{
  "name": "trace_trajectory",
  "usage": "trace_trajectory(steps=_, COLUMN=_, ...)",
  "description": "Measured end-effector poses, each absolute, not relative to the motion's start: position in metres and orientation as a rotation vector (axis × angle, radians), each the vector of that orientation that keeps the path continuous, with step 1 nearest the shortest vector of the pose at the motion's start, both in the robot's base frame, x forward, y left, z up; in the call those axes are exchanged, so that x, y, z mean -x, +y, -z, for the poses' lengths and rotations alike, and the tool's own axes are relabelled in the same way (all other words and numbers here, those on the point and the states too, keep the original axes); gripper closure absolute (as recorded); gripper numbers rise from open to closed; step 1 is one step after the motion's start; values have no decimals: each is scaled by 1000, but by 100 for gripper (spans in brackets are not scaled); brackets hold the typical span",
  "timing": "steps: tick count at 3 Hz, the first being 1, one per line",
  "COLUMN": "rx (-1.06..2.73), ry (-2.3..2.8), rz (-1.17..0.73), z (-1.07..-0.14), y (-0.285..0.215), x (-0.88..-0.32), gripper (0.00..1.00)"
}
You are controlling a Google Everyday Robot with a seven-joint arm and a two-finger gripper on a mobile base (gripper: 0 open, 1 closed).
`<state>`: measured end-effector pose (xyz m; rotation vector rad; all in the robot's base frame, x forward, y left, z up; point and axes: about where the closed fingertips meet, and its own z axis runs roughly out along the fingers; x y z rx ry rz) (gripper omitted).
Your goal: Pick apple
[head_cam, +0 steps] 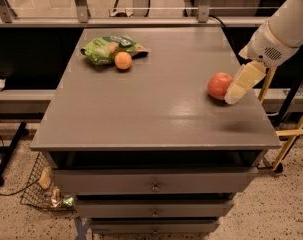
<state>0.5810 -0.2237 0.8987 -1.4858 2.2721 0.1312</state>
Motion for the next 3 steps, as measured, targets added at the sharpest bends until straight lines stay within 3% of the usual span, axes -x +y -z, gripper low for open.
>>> trace_trajectory(steps=2, rx=1496, ry=2312, rz=-153, z=-863, y=-217, x=-600, gripper=0)
trace_trajectory(steps=3, rx=1531, ry=2289, rz=-172, z=-861, y=-204, x=-602, gripper=18)
